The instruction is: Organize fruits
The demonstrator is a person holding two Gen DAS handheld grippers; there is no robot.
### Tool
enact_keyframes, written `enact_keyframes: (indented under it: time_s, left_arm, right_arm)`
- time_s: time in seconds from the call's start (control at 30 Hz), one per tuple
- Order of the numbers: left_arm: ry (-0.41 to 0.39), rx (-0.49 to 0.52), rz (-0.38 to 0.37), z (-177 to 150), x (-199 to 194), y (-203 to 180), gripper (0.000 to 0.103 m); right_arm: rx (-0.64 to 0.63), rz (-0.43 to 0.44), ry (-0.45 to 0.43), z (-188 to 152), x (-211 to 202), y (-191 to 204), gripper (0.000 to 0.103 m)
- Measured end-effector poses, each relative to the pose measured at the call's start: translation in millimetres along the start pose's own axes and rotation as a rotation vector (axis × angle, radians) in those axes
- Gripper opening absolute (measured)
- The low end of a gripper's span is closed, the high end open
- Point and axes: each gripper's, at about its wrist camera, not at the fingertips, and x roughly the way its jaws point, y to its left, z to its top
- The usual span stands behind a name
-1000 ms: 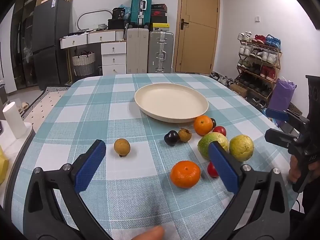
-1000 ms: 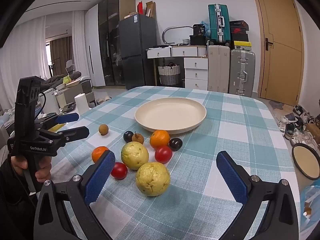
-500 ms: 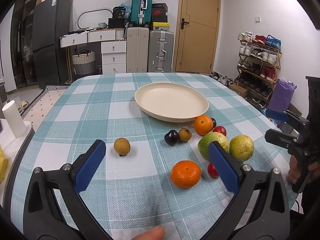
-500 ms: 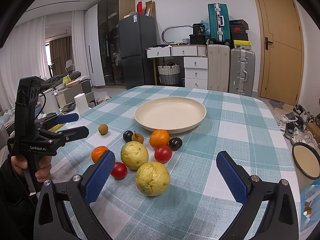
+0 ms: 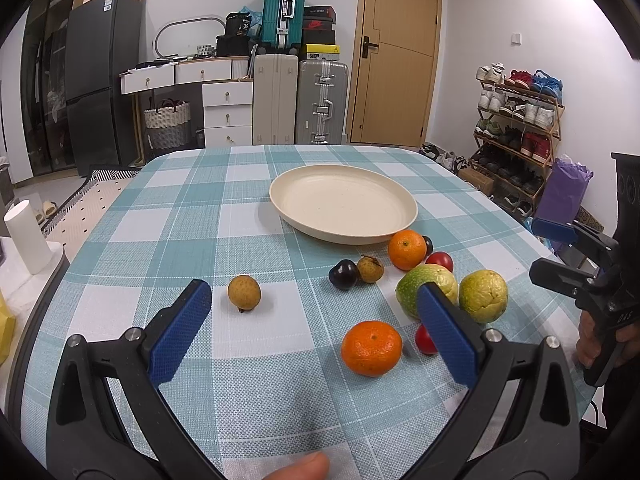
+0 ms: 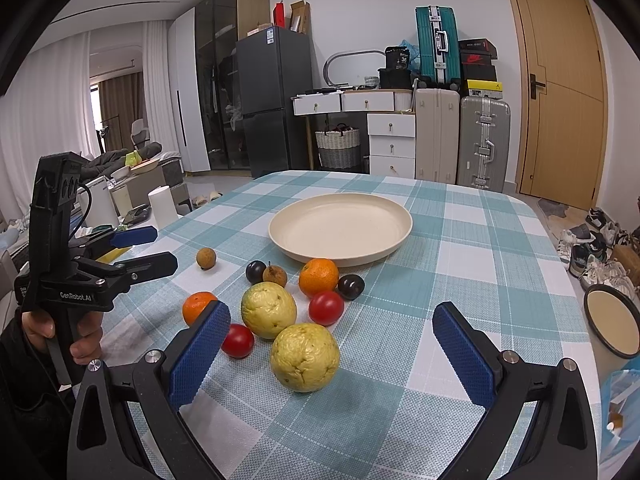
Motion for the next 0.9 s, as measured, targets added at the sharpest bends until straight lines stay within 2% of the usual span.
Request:
enact_keyframes:
  time_s: [0.9]
  left_arm:
    - [0.002,-0.002,-0.001,0.3,3.4,0.3,0.102]
  right_arm:
    - [0.0,-0.002,0.003,0.1,0.1,0.3,0.103]
